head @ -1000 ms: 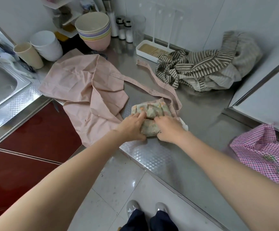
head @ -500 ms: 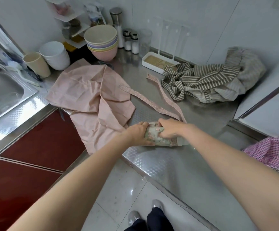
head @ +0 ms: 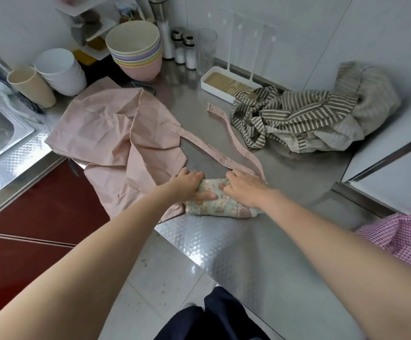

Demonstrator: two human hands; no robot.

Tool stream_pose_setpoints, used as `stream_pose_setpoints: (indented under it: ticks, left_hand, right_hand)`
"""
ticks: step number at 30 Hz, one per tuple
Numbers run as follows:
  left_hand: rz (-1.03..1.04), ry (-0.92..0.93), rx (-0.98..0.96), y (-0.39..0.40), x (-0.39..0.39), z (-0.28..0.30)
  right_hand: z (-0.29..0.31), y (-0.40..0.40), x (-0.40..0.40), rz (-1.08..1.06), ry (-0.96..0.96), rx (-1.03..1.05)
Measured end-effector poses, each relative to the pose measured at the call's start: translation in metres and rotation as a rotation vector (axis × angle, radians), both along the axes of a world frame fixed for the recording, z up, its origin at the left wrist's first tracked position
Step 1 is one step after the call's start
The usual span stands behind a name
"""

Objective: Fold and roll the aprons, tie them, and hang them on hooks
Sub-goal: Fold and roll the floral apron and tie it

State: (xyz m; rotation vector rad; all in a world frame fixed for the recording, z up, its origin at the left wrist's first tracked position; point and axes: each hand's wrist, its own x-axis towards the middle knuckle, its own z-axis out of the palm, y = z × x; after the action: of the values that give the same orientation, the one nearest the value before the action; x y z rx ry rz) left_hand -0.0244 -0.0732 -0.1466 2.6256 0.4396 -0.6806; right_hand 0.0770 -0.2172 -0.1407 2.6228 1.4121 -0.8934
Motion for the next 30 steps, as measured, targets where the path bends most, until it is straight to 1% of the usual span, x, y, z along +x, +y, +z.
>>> stream_pose_setpoints:
  ticks: [2,4,6,7,9,11,12,13,14,15,16,17,18,20,22,23,25,26,28,29,30]
  left_hand:
    - [-0.053,0.035,0.061,0.000,0.006,0.004]
    - [-0.154,0.129,0.044,0.000,0.018,0.010]
    - [-0.204,0.250,0.022,-0.003,0.032,0.016]
    - [-0.213,0.291,0.018,-0.004,0.036,0.018]
    - [-0.229,0.316,-0.010,-0.007,0.044,0.019]
    - [-0.212,0.295,-0.079,-0.006,0.045,0.016]
    - [-0.193,0.288,-0.109,-0.004,0.045,0.015]
    - [-0.186,0.294,-0.127,-0.002,0.046,0.015]
    - [-0.185,0.304,-0.135,0.000,0.047,0.014]
    - [-0.188,0.316,-0.142,0.001,0.048,0.014]
    - [-0.183,0.327,-0.157,0.002,0.050,0.014]
    - [-0.174,0.335,-0.174,0.003,0.050,0.013]
    - [-0.162,0.336,-0.184,0.004,0.051,0.013]
    - [-0.142,0.332,-0.184,0.005,0.051,0.013]
    - [-0.133,0.318,-0.181,0.005,0.050,0.011]
    - [-0.133,0.311,-0.184,0.005,0.050,0.010]
    - [-0.134,0.300,-0.188,0.004,0.048,0.009]
    - [-0.135,0.290,-0.188,0.004,0.047,0.009]
    - [-0.138,0.257,-0.193,0.002,0.045,0.009]
    - [-0.133,0.249,-0.205,0.002,0.044,0.009]
    - [-0.124,0.245,-0.220,0.002,0.043,0.008]
  right_hand:
    - [-0.002,0.002,0.001,-0.022,-0.003,-0.001]
    - [-0.004,0.004,0.002,-0.042,0.004,-0.012]
    - [-0.009,0.004,0.003,-0.059,0.049,0.004]
    - [-0.011,0.004,0.003,-0.068,0.087,0.014]
    - [-0.017,0.001,0.010,-0.097,0.194,0.019]
    - [-0.013,-0.003,0.022,-0.201,0.343,0.046]
    - [-0.008,-0.006,0.028,-0.274,0.391,0.095]
    - [-0.003,-0.009,0.036,-0.352,0.393,0.173]
    - [0.003,-0.012,0.044,-0.427,0.336,0.263]
    - [0.008,-0.014,0.051,-0.474,0.237,0.352]
    - [0.012,-0.014,0.056,-0.497,0.156,0.400]
    - [0.017,-0.015,0.058,-0.490,0.114,0.411]
    - [0.021,-0.014,0.056,-0.456,0.105,0.362]
    - [0.025,-0.014,0.047,-0.380,0.125,0.161]
    - [0.027,-0.015,0.038,-0.411,0.189,0.009]
    - [0.028,-0.015,0.035,-0.455,0.235,-0.025]
    - [0.033,-0.013,0.028,-0.508,0.274,-0.062]
    - [0.033,-0.012,0.026,-0.507,0.247,-0.079]
    - [0.029,-0.011,0.020,-0.480,0.119,-0.089]
    - [0.025,-0.011,0.017,-0.502,0.068,-0.070]
    - [0.020,-0.013,0.017,-0.585,0.082,-0.031]
